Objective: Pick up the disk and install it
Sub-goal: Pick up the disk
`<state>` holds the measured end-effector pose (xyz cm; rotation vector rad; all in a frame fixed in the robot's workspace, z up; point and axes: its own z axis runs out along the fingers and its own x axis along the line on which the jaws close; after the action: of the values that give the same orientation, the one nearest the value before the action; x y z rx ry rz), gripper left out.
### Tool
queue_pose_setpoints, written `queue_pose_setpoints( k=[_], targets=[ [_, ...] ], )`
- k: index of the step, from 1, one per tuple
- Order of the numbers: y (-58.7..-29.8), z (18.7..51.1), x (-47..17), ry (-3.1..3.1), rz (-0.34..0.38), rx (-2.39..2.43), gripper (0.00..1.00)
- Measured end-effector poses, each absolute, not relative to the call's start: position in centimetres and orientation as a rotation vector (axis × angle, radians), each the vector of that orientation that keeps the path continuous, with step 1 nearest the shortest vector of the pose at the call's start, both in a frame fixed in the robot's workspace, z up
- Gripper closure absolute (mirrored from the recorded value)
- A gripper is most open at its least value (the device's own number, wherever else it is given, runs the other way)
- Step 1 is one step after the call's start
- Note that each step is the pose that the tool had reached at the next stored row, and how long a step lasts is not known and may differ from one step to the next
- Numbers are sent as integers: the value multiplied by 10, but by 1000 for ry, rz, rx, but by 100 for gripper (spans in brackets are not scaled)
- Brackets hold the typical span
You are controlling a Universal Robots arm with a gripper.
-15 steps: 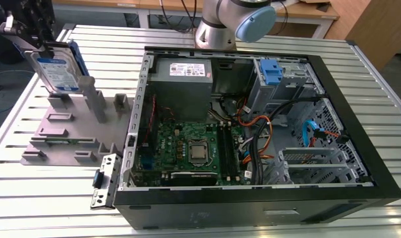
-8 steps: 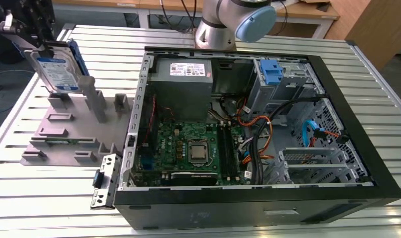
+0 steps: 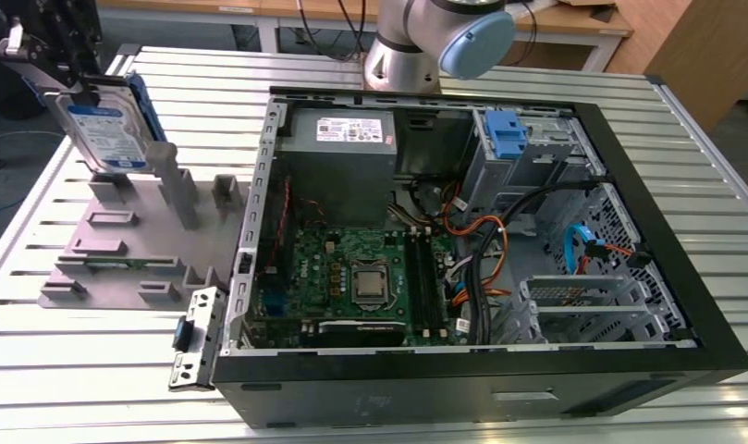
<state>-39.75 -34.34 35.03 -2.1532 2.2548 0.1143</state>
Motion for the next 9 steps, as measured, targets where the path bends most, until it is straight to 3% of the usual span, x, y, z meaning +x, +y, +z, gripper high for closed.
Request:
queue_pose_setpoints(
  k=[9],
  targets=[
    [-343, 354, -398, 2255, 114, -2153, 65]
  ],
)
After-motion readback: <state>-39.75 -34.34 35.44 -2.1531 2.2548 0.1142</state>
